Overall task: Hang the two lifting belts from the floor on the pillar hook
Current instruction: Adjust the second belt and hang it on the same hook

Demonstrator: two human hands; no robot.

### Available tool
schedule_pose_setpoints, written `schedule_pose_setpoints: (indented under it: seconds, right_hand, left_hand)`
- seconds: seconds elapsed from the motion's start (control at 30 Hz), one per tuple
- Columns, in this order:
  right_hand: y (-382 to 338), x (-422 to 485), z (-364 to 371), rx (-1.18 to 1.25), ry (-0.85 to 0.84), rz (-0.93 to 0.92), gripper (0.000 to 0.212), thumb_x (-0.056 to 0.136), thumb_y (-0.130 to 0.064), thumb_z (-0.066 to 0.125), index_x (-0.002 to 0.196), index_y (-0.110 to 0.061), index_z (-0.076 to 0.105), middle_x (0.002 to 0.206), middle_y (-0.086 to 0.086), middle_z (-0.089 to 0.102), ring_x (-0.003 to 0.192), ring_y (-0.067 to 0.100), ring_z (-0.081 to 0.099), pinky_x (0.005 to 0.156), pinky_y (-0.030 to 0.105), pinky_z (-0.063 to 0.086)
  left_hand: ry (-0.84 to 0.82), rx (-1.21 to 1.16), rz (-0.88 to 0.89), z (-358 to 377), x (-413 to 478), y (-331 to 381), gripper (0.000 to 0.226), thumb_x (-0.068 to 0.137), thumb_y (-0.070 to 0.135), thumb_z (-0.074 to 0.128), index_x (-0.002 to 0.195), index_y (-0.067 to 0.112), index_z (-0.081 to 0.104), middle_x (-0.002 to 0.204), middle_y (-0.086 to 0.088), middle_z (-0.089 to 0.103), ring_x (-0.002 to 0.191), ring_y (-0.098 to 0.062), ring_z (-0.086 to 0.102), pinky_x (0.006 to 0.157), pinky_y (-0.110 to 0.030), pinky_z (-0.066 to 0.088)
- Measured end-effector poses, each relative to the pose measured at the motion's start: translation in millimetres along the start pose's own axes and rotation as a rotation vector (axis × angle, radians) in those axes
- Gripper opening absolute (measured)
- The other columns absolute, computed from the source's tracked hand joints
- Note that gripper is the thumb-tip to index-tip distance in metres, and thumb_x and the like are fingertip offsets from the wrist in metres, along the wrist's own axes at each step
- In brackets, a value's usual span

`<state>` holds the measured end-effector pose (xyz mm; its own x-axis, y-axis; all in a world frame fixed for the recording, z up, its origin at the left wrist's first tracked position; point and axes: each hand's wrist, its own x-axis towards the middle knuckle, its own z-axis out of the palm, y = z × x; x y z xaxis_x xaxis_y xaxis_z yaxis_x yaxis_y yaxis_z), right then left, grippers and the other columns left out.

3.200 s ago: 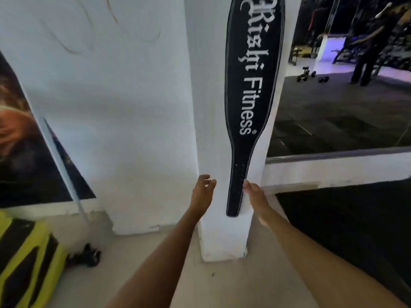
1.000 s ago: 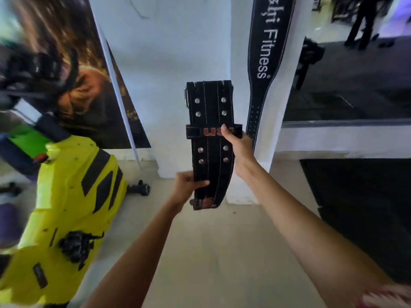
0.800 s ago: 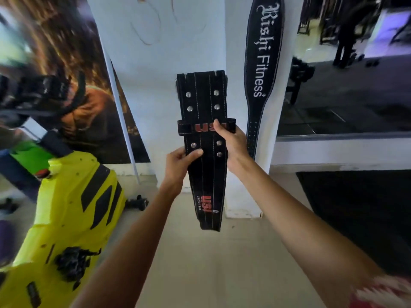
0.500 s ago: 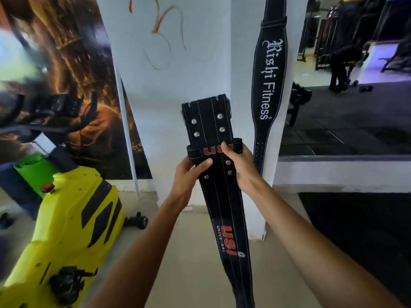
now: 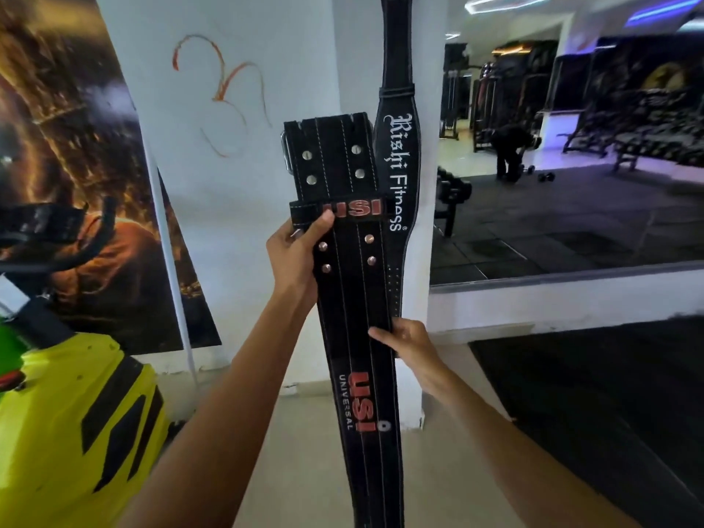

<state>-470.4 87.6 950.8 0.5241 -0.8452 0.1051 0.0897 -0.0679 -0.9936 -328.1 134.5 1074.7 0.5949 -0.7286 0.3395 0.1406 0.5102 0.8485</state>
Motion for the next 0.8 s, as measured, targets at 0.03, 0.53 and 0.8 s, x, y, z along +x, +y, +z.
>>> schedule_pose_setpoints:
  seconds: [0.03,0.53,0.8]
  right_hand:
    - [-13.2,-0.9,-1.0,0.04,0.047,-0.043,0.026,0.083,-0.014,0.064,0.108,-0.003,0.064,0.111,0.011,0.069,0.106,0.024,0.065,0.099,0.035,0.048]
    - [-30.9,7.4,-0.6,-0.034,-0.152,0.06,0.095,0.059,-0.073,0.059,0.141,-0.033,0.031,0.15,0.001,0.037,0.137,0.027,0.035,0.11,0.061,0.027]
    - [-58.6,38.8,23.4,0.22,0.093,-0.11,0.02,0.09,-0.041,0.051,0.094,-0.034,0.069,0.117,0.002,0.067,0.12,0.027,0.054,0.109,0.055,0.031]
  left_hand:
    - [-0.02,-0.003,-0.002,4.0,-5.3,1.5,0.006,0.08,0.004,0.068,0.08,0.01,0.069,0.072,-0.003,0.072,0.07,-0.021,0.069,0.07,-0.034,0.059]
    - [0.028,-0.004,-0.088,5.4,5.2,15.0,0.006,0.081,0.009,0.07,0.083,0.004,0.069,0.074,-0.007,0.072,0.068,-0.022,0.071,0.062,-0.031,0.059]
    - [-0.094,0.124,-0.071,-20.8,-2.9,-20.8,0.024,0.086,0.012,0.064,0.109,0.008,0.061,0.1,-0.012,0.072,0.089,-0.023,0.071,0.075,-0.03,0.058]
